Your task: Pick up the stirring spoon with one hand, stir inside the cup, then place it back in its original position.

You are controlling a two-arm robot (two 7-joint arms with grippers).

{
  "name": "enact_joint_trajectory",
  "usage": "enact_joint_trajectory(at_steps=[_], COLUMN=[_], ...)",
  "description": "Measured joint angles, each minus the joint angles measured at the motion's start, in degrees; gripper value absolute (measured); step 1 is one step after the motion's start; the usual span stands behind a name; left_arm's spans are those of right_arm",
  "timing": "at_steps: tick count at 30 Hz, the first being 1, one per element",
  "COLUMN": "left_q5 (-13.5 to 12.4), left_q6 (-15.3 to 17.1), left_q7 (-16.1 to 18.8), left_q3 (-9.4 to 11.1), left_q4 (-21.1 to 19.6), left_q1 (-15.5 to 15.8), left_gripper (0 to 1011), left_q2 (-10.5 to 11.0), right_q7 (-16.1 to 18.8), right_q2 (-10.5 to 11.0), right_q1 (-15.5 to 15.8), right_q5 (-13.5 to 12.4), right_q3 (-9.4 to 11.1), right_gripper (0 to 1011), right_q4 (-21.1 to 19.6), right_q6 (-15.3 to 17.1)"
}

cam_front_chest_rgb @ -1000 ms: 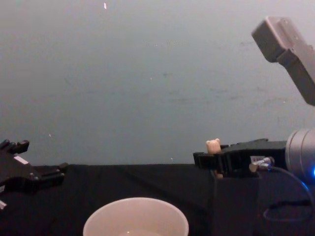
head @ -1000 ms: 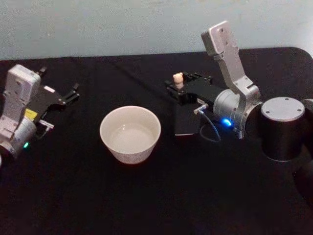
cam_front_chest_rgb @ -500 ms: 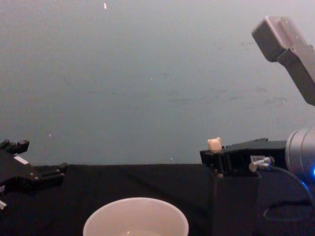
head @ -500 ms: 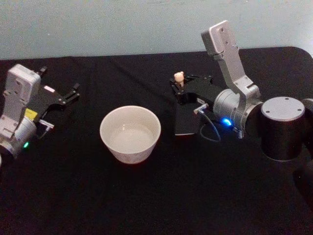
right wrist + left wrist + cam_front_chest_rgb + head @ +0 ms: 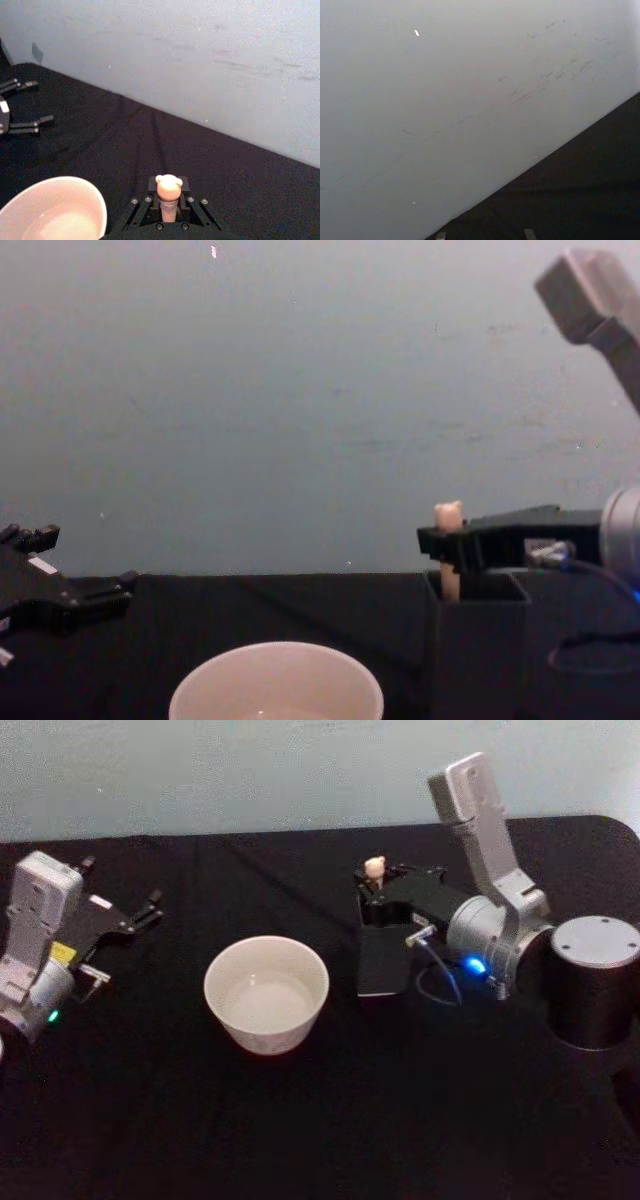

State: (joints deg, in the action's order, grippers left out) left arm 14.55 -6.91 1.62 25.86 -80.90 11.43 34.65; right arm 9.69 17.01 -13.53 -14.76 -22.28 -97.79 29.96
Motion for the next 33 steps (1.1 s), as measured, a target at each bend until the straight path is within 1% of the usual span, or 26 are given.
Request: enact_joint_trajectory(at_steps=[2,9,17,26,28,29,32,33], left_q5=[0.00,0.00,0.00,0.00,0.00,0.00,0.00,0.00], left_q6=[0.00,0.00,0.00,0.00,0.00,0.00,0.00,0.00], left_q7=[0.00,0.00,0.00,0.00,0.00,0.00,0.00,0.00], left_q3=[0.00,0.00,0.00,0.00,0.00,0.00,0.00,0.00], left_q4=[0.00,0.00,0.00,0.00,0.00,0.00,0.00,0.00], left_q1=[0.00,0.00,0.00,0.00,0.00,0.00,0.00,0.00], left_gripper=[1001,1001,1001,1001,1001,1001,1001,1001], left_q2=[0.00,0.00,0.00,0.00,0.00,0.00,0.00,0.00], right_q7=[0.20,1.17,1.73,2.09,2.43,2.43,4.06,4.06], right_q2=[-0.02,-0.62,-1.49,-1.73,-1.67,-1.67,-1.08,-1.08], right_q1=[0.32,1.55,2.00,1.90,1.72,1.72,1.46,1.46], right_q5=[-0.03,-0.98,-2.27,-4.08,-5.11,-5.11,-7.05,-7.05], right_q3=[0.51,3.45,6.00,7.52,7.92,7.92,8.15,8.15], right_gripper=[222,222,221,221,221,221,221,221], right_q4=[-0.64,-4.39,-7.84,-10.15,-10.91,-10.91,-11.41,-11.41], right_q6=[-0.04,-0.28,-0.70,-1.16,-1.44,-1.44,-1.92,-1.92])
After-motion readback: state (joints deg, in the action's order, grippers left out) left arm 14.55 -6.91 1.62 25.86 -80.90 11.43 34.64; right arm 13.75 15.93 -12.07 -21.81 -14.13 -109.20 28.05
